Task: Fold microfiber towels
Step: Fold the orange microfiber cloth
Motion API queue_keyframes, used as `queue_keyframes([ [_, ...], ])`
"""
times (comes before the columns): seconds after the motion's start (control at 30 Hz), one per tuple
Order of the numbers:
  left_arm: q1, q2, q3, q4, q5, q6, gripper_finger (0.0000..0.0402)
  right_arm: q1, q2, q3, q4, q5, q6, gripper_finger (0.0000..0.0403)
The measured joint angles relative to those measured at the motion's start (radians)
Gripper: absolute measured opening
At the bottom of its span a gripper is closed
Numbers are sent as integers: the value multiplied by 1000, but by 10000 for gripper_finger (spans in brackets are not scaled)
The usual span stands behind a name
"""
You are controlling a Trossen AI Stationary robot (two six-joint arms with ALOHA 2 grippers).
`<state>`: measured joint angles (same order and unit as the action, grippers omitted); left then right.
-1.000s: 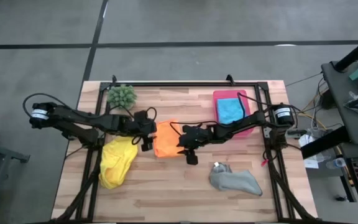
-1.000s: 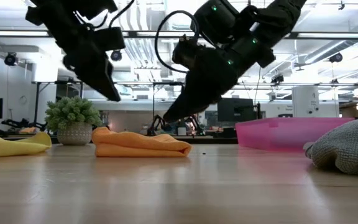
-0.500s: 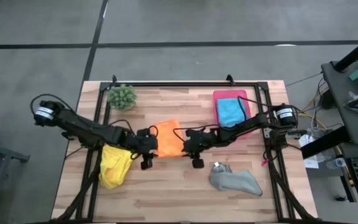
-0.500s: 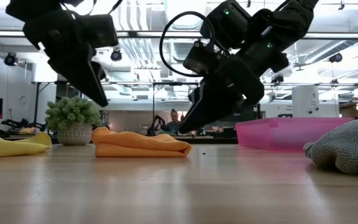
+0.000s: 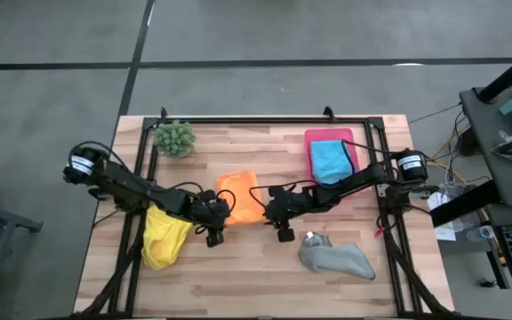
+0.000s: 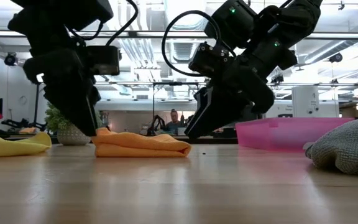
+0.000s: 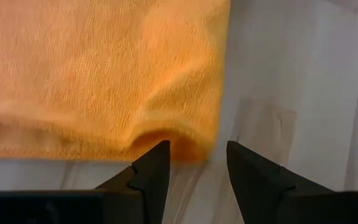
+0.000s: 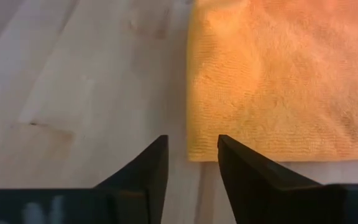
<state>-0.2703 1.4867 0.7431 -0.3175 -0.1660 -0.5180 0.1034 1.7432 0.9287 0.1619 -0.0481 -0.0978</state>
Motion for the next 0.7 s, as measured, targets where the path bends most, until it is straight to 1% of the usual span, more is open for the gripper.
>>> queue_keyframes([
  [0.23,0,5,-1,16,-30,2,143,6,0,-3,5,50,-18,115],
  [0.47,0,5,-1,26,-55,5,139,6,0,-5,25,52,-30,105],
  [0.57,0,5,-2,26,-69,8,121,6,1,-17,60,52,-35,101],
  [0.7,0,5,-4,27,-73,10,78,6,2,-41,101,52,-34,101],
])
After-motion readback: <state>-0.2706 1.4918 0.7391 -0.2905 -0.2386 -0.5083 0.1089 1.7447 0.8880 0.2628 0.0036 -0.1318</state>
